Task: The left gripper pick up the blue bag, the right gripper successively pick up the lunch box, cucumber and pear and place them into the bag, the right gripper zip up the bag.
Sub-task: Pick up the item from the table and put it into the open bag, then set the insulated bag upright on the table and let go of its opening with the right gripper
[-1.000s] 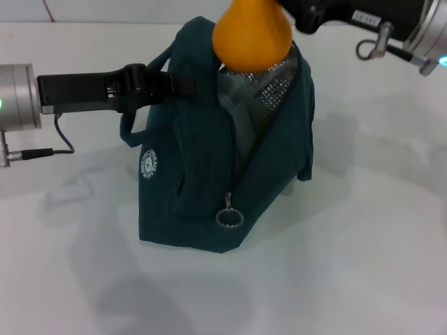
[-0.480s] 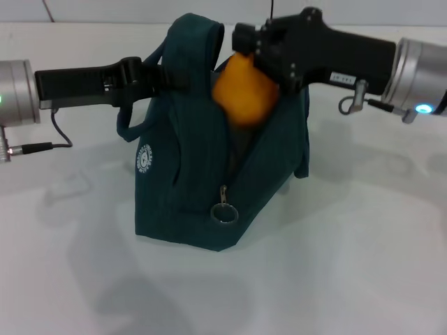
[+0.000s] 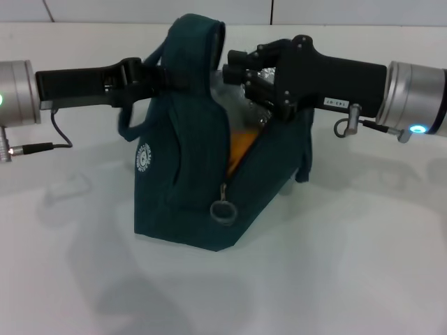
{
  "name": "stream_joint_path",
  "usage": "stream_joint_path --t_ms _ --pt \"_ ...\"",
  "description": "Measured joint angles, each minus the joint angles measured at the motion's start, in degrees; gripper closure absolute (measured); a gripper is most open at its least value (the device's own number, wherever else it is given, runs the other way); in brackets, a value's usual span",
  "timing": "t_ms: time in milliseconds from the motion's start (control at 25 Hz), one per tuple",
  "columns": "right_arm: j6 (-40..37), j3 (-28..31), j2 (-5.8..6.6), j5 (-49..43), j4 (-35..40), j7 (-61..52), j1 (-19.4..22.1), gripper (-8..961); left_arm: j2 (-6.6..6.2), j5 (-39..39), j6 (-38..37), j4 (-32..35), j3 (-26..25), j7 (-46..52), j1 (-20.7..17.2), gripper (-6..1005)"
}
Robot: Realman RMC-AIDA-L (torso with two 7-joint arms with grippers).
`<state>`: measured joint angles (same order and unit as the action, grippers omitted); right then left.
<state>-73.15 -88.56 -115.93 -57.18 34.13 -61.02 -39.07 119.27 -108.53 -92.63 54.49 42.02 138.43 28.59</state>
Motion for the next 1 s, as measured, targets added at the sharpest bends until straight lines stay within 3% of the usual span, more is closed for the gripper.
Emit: stream_joint_path --t_ms 160,280,440,600,760,920,1000 --pt "0.0 0.6 0.0 0.2 0.0 -0.2 1.0 822 0.0 -0.1 0.1 0.0 0.0 0.0 -0.3 909" --pt "0.0 2.5 0.07 0.6 0.0 -0.2 2.3 738 0.0 -0.1 0.1 -0.2 -0.1 -0.2 -0.4 909" --pt "0.7 10.0 0.64 0.8 -0.2 -0.2 5.3 626 -0.1 -0.1 0.1 -1.8 -0.4 -1.2 -0.3 909" --pt "4.1 15.4 1.98 0.6 -2.6 -0.6 7.0 488 -0.17 -0.1 0.3 -2.6 -0.5 -1.5 -0.4 909" --pt "5.6 15.3 3.58 0.2 -7.6 -0.9 6.5 320 -0.17 0.0 0.6 -2.7 -0.5 -1.6 -0.5 909" --pt "6.1 15.2 3.16 -3.2 -9.5 -1.0 6.0 146 -0.14 0.0 0.8 -2.7 -0.4 -1.7 -0.4 908" --pt "6.8 15.2 2.38 -5.3 -9.5 -1.0 5.9 146 -0.13 0.1 0.8 -2.7 -0.4 -1.7 -0.4 908"
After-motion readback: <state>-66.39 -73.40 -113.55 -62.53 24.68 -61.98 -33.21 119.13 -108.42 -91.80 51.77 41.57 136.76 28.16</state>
